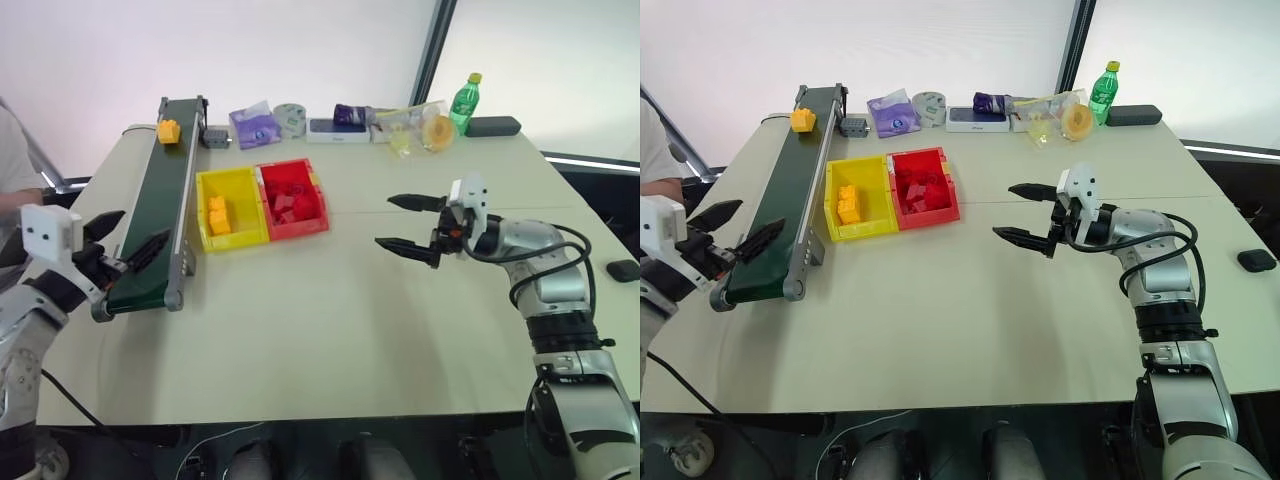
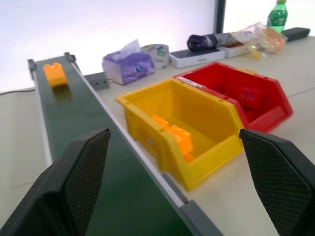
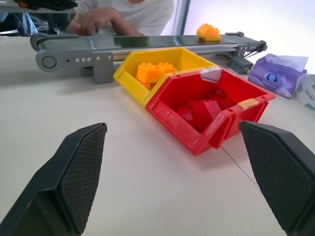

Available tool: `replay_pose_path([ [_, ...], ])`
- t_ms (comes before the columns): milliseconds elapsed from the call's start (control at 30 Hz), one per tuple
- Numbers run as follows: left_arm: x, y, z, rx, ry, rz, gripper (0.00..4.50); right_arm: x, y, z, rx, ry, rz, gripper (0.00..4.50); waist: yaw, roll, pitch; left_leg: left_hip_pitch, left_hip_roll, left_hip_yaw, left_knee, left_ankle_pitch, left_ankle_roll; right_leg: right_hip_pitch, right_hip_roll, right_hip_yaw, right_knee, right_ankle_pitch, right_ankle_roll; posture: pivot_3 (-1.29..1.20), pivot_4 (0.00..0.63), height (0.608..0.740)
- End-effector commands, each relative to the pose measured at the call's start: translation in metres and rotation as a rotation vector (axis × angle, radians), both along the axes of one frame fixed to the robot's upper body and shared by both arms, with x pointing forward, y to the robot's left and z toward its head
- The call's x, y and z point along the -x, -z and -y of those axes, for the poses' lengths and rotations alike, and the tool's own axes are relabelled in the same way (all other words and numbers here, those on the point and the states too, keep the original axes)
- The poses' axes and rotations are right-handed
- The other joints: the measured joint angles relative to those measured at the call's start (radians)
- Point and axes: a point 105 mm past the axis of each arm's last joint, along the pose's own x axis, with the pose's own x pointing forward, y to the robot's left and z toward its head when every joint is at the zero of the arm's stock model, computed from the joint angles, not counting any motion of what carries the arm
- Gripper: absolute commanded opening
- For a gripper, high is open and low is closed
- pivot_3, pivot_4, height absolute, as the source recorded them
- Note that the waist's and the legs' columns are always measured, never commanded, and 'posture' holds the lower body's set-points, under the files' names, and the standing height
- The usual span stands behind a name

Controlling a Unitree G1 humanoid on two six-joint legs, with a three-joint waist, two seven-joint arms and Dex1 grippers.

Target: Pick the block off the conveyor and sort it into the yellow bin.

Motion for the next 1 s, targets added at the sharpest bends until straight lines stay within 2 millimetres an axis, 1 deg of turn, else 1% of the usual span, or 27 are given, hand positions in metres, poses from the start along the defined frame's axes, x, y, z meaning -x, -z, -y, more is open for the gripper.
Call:
replay_pose_path([
  [33,0.014,-0.009,-0.01,0.002,-0.094,0.081,4.44,0.002,-0.013,-0.001,-0.007,-0.01,0.056,4.5,-0.001,0.0,0.0,0.0,0.0,0.0,0.0,0.0,0.0,0.0,0.0,0.0,0.0,0.0,0.0,0.0,0.15,0.74],
  [233,0.037,-0.003,-0.017,0.026,-0.232,0.136,4.44,0.0,-0.013,0.0,-0.009,-0.01,0.055,4.5,0.0,0.0,0.0,0.0,0.0,0.0,0.0,0.0,0.0,0.0,0.0,0.0,0.0,0.0,0.0,0.0,0.15,0.74],
  [300,0.046,-0.002,-0.023,0.023,-0.319,0.162,4.44,0.0,-0.013,-0.002,-0.011,-0.013,0.056,4.5,0.001,0.0,0.0,0.0,0.0,0.0,0.0,0.0,0.0,0.001,0.0,0.0,0.0,0.0,0.0,0.0,0.15,0.74],
  [400,0.056,0.008,-0.025,0.036,-0.385,0.149,4.44,0.0,-0.012,-0.005,-0.012,-0.02,0.056,4.5,0.0,0.0,0.0,0.0,0.0,0.0,0.0,0.0,0.0,0.001,-0.001,0.0,-0.001,0.0,0.0,0.0,0.15,0.74],
  [533,0.064,0.021,-0.022,0.069,-0.414,0.132,4.44,-0.002,-0.013,-0.007,-0.017,-0.027,0.056,4.5,0.0,0.0,0.0,0.0,0.0,0.0,0.0,0.0,0.0,0.001,0.0,0.0,-0.001,0.0,0.0,0.0,0.15,0.74],
  [600,0.064,0.023,-0.024,0.079,-0.429,0.125,4.44,-0.002,-0.013,-0.008,-0.015,-0.03,0.057,4.5,0.002,0.0,0.0,0.0,0.0,-0.001,0.001,0.0,0.0,0.001,0.0,0.0,-0.001,0.0,0.0,0.0,0.15,0.74],
  [833,0.056,0.021,-0.028,0.079,-0.418,0.119,4.44,-0.001,-0.014,-0.01,-0.018,-0.035,0.06,4.5,0.001,0.0,0.0,0.0,0.0,-0.001,0.0,0.0,0.001,0.001,0.0,0.0,-0.001,0.0,0.0,0.0,0.15,0.74],
  [1000,0.047,0.02,-0.025,0.1,-0.377,0.105,4.44,0.0,-0.015,-0.009,-0.024,-0.031,0.064,4.5,0.001,0.0,0.0,0.0,0.0,-0.001,0.0,0.0,0.001,0.001,0.0,0.0,-0.001,0.0,0.0,0.0,0.15,0.74],
])
